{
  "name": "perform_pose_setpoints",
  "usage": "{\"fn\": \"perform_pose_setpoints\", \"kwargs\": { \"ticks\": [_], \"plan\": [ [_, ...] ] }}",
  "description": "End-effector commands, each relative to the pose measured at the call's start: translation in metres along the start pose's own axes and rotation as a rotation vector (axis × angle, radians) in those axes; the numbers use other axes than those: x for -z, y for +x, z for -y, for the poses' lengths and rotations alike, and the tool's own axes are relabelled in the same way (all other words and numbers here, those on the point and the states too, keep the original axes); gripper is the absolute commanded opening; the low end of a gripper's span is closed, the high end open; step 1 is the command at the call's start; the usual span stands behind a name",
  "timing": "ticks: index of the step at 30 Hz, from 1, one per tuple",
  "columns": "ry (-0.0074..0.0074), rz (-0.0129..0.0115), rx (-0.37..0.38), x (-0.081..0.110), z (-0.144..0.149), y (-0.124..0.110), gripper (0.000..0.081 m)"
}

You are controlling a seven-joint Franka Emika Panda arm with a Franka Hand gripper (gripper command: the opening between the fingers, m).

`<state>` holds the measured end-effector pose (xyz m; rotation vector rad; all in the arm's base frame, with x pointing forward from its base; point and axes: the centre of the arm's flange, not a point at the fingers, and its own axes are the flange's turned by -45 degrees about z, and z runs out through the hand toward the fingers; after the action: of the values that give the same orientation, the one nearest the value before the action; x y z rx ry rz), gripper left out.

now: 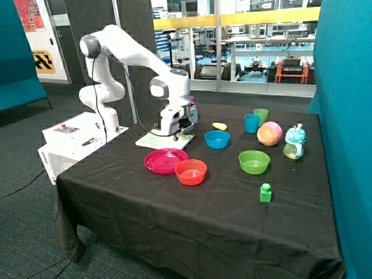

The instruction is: Hide the teddy bear in the red bowl

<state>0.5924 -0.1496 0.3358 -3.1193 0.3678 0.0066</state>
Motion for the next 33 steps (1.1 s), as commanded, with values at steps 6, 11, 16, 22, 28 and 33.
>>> {"fn": "perform_pose_setpoints", "kwargs": {
  "ticks": [6, 11, 16, 22, 28, 33],
  "plan": [
    [-0.0002, -0.0043, 0.002, -0.012, -0.015, 0.012, 0.0558],
    [-0.0002, -0.0043, 0.0, -0.013, -0.021, 0.013, 0.0545],
    [-0.0002, -0.0043, -0.001, -0.022, -0.024, 0.011, 0.0526],
    [-0.0002, -0.0043, 0.001, -0.03, -0.028, 0.013, 0.0508],
    [-0.0002, -0.0043, 0.001, -0.033, -0.03, 0.018, 0.0493],
    [-0.0002, -0.0043, 0.002, -0.035, -0.032, 0.02, 0.0483]
  ]
}}
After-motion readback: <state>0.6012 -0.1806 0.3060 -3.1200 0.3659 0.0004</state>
